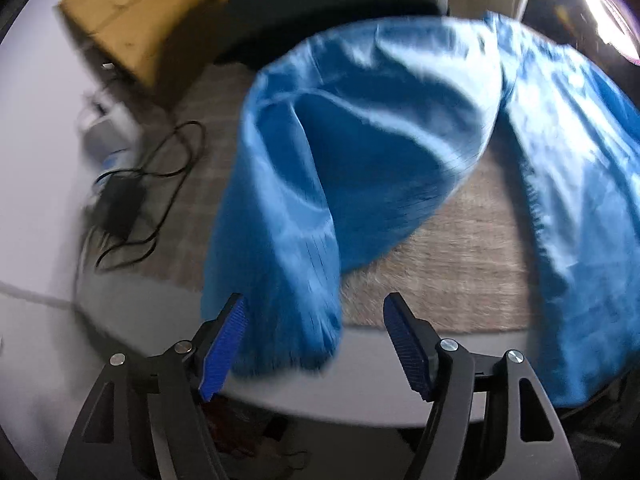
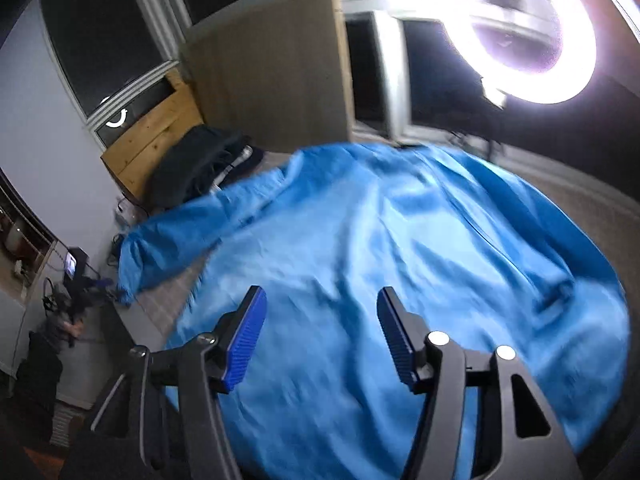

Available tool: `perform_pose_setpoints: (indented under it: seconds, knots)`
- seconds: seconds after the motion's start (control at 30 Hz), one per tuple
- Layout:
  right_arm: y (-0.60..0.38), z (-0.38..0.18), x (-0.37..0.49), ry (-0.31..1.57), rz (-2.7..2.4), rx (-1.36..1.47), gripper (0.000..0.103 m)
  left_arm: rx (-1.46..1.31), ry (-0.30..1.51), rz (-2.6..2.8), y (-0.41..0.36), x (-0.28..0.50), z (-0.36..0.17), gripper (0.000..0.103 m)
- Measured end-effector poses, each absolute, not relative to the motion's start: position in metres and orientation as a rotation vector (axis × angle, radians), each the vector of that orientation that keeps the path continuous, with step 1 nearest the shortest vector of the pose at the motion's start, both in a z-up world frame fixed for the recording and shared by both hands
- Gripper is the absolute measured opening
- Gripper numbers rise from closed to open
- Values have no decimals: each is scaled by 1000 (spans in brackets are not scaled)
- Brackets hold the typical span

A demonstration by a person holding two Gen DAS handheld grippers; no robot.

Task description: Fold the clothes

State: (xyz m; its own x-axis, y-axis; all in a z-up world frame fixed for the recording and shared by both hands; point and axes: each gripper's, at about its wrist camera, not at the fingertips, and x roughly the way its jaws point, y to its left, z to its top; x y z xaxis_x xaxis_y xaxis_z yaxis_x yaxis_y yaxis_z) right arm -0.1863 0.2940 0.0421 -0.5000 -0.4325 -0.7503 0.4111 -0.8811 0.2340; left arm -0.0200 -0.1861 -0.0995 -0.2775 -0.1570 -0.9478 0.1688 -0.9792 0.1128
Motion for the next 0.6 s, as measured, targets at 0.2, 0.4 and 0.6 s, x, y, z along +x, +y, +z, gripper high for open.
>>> perform_pose_setpoints:
  seconds: [0.2, 0.4, 0.6]
  knots:
    - [173, -2, -274, -159, -2216, 1310, 62, 1827, 51, -2434, -213, -27, -98, 5]
    - [66, -53, -360, -194, -2219, 1485, 62, 1782, -13, -2643, -204, 21, -33, 6]
    - [-8, -90, -412, -92, -2186, 1688, 62, 1886, -1, -2740, -181, 57, -25, 6]
